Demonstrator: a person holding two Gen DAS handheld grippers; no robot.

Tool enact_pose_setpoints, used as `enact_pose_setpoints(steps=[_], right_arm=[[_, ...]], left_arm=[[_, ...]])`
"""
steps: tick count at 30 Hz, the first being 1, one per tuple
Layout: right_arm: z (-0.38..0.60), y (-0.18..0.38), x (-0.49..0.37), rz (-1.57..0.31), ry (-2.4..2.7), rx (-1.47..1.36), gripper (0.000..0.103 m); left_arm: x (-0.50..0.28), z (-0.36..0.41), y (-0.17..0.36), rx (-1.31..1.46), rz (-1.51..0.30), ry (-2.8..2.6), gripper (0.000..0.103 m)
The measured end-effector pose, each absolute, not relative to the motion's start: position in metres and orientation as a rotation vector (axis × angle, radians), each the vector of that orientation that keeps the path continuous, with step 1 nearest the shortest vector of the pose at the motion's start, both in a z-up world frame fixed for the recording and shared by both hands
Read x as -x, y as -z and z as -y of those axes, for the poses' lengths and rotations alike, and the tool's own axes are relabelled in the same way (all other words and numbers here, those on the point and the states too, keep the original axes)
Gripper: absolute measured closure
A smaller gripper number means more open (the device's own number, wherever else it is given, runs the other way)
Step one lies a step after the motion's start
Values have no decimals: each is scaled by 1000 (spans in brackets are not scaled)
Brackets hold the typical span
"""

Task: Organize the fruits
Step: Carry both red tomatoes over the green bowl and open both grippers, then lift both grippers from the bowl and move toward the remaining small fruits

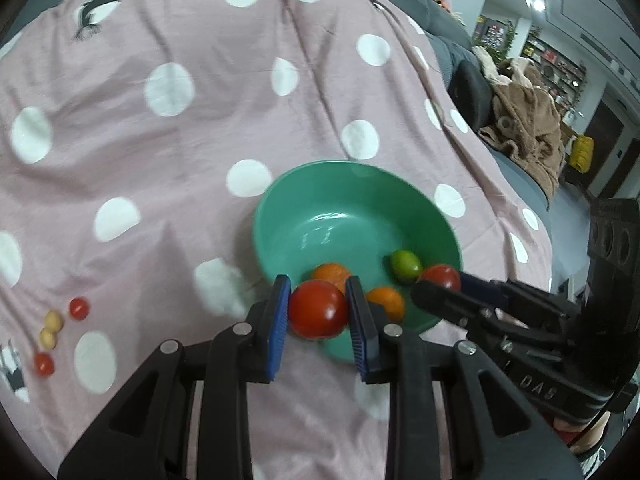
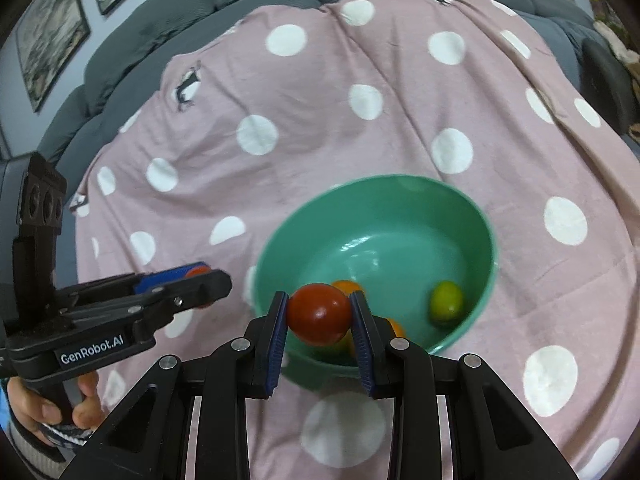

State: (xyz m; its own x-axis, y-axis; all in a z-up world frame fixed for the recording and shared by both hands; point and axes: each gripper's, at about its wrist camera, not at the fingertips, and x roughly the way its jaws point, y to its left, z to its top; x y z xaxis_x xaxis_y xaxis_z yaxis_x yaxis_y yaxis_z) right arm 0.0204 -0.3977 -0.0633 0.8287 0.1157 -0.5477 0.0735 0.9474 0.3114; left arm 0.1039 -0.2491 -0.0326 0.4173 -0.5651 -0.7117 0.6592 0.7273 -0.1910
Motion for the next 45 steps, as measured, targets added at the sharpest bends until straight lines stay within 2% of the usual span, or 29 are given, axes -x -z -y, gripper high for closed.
enact_pose_setpoints(steps=[15,16,18,23,29,38,45], right_arm=[[413,81,-30,-647,51,-313,70],[412,82,-31,-653,57,-310,70],[412,82,-31,-663,74,-301,70],[412,77,-26,-653,105,-292,66],[407,73,-14,-628,85,-295,65],[382,68,2,-624,20,-303,65],[329,75,-3,-693,-104,-235,65]], left_arm=[[-116,277,66,-195,-890,778,74],[-116,277,66,-193,-889,780,72],[-114,276,65,-189,-881,789,59],[-107,266,60,-174,-840,775,38],[-87,211,73,-103,-876,703,34],[-48,83,104,47,-990,476,30],[-22,18,97,76,-957,288,29]])
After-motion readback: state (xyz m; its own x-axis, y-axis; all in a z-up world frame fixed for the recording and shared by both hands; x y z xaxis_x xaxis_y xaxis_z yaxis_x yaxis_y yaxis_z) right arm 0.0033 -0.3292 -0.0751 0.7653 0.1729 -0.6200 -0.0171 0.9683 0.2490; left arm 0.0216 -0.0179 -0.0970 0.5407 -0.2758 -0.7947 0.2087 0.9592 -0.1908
